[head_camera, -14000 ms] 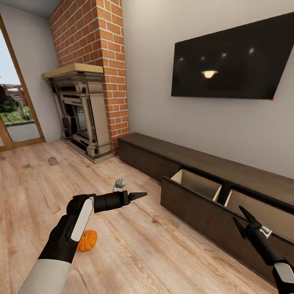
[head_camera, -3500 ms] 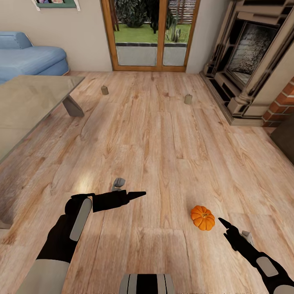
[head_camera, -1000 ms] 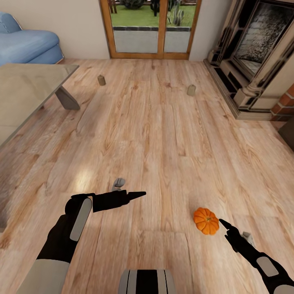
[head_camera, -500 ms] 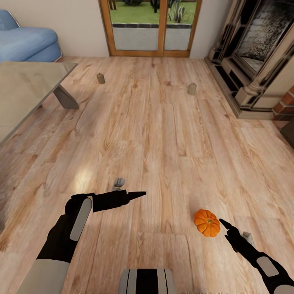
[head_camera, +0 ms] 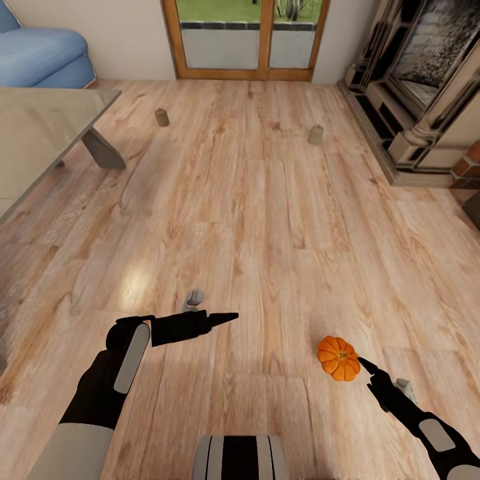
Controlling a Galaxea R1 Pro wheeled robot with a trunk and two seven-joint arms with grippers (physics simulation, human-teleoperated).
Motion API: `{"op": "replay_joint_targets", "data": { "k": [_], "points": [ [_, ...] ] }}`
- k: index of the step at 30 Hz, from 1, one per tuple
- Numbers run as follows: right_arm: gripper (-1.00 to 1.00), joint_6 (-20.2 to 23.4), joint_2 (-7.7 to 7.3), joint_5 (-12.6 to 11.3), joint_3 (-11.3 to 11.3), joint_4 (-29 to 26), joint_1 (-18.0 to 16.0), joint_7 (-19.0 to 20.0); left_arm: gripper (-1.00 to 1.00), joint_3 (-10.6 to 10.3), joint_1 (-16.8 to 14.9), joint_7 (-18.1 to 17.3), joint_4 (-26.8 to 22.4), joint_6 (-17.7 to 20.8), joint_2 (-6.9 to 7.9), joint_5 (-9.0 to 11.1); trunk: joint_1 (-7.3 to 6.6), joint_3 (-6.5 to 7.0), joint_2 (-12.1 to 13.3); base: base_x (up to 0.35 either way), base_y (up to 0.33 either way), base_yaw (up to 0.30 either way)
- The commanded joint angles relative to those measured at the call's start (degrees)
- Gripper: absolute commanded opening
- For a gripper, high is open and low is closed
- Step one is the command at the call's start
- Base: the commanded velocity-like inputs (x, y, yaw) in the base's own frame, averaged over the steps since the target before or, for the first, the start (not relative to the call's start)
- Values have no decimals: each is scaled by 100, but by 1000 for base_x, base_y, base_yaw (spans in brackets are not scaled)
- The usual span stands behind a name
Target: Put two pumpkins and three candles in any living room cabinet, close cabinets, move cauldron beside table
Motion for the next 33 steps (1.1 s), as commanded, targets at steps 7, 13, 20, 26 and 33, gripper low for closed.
{"op": "replay_joint_targets", "data": {
  "k": [7,13,20,26,33],
  "points": [
    [100,49,1,-30,-29,2,-3,10,100,4,-3,-22,0,23,-2,-8,4,-48,-4,0,0,0],
    [100,49,1,-30,-29,2,-2,5,100,4,-3,-22,0,23,-2,-8,14,-137,-10,0,0,0],
    [100,49,1,-30,-29,2,-4,4,100,4,-3,-17,0,23,-2,-8,19,-181,-12,0,0,0],
    [100,49,1,-30,-29,2,-4,4,100,4,-3,-20,0,23,-2,-8,27,-248,-16,0,0,0],
    [100,49,2,-30,-29,2,-2,4,100,4,-3,-21,0,23,-2,-8,27,-248,-16,0,0,0]
  ]
}}
